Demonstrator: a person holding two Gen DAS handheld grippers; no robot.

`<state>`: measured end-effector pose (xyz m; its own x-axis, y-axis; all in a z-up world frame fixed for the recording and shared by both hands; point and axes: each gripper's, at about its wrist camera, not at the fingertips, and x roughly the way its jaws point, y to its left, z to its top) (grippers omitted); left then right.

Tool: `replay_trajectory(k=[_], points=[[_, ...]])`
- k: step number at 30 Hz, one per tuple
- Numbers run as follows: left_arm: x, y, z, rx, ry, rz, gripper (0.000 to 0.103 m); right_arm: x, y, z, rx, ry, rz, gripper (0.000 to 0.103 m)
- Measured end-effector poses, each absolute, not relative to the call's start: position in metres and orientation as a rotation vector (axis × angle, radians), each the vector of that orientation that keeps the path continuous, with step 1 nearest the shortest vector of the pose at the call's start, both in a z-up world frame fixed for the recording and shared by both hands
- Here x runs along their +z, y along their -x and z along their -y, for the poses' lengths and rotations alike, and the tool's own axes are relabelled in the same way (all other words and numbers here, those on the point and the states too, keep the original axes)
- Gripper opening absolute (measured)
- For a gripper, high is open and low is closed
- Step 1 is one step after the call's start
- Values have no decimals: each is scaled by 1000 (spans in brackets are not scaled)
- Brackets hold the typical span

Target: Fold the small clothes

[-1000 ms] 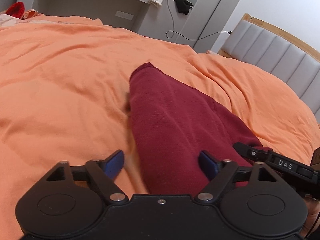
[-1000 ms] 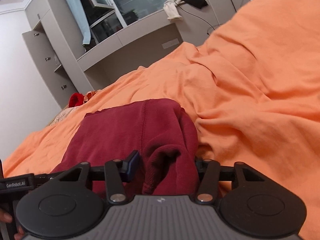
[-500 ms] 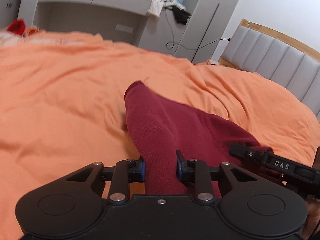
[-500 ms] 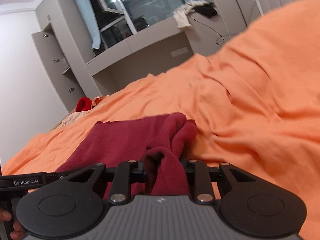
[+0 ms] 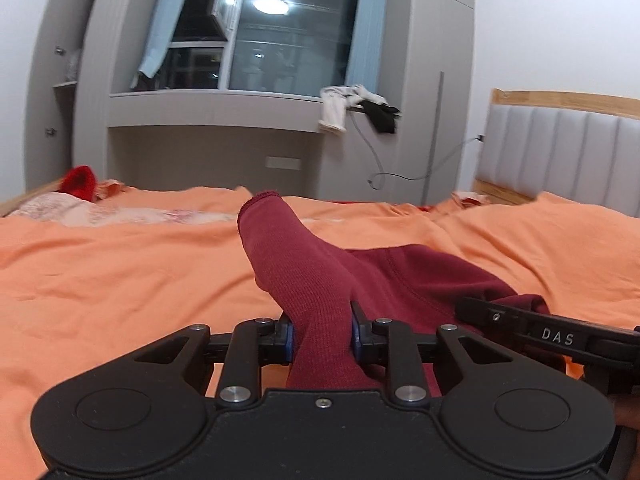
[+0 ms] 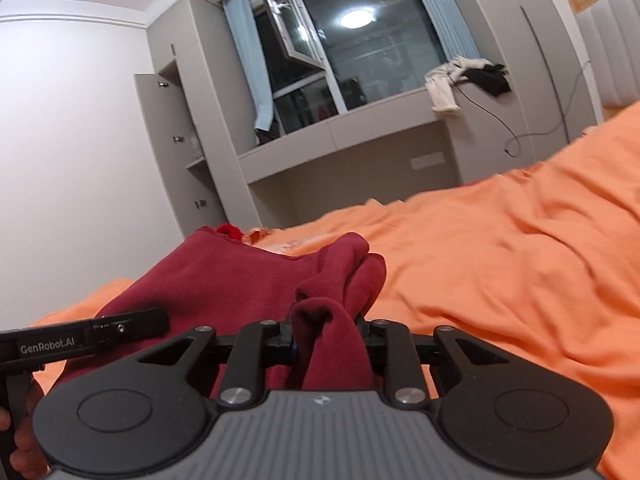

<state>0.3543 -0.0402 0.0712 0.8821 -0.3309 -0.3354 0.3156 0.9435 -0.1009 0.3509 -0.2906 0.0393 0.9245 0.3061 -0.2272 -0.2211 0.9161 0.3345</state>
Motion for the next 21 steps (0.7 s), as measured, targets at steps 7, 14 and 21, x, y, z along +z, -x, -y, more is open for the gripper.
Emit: replay_trajectory(k=[7,14,21], points=[[36,-374,23,-286,72,-497,29,16,-374,280,224,-277,-426,26],[23,-374,22,-243,53,-528,41,4,-376,294,203,-342,-495,44],[25,-370,24,-177,44,-532,72,4,-373,299,178,-361,-508,66]])
